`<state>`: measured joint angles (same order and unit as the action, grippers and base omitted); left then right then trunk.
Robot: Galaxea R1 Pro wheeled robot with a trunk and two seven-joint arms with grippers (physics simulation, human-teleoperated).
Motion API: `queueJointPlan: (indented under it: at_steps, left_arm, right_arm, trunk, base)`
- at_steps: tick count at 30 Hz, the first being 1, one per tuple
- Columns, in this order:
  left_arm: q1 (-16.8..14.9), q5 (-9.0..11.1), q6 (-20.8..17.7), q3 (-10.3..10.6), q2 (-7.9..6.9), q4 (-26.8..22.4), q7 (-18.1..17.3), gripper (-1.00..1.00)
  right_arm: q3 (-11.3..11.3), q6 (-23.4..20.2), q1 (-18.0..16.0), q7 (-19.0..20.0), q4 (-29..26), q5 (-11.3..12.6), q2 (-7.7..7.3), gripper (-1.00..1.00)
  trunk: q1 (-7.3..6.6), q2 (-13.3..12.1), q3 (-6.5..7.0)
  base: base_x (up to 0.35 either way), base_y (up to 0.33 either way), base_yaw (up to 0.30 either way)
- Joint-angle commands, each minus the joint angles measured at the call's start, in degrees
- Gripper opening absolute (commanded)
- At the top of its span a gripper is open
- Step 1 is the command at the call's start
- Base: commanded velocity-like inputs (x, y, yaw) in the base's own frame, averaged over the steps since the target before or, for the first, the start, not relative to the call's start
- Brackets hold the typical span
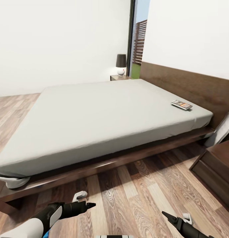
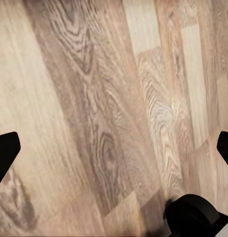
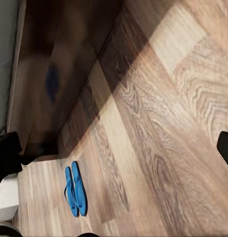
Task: In the bedroom, move the book from the bed onto either nightstand, and place the two sandals side by side next to the bed.
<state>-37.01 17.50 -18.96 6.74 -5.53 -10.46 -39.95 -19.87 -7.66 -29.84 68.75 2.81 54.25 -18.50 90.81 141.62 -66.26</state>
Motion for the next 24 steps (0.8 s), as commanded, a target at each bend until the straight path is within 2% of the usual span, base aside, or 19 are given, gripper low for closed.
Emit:
queueJointPlan:
  at_steps: [1, 24]
  left_arm:
    - [0.0, 0.6, -0.4, 0.4, -0.05, -0.1, -0.1, 1.00]
    - [0.0, 0.6, -0.4, 0.5, -0.01, 0.2, 0.0, 1.00]
  right_arm:
    - [-0.4, -0.6, 0.0, 0.3, 0.2, 0.6, 0.03, 1.00]
    - [-0.5, -0.6, 0.9, -1.7, 0.2, 0.6, 0.04, 1.00]
  trunk:
    - [-0.01, 0.0, -0.04]
    - [-0.01, 0.0, -0.04]
  base:
    - [0.000, 0.000, -0.282]
    - [0.000, 0.000, -0.274]
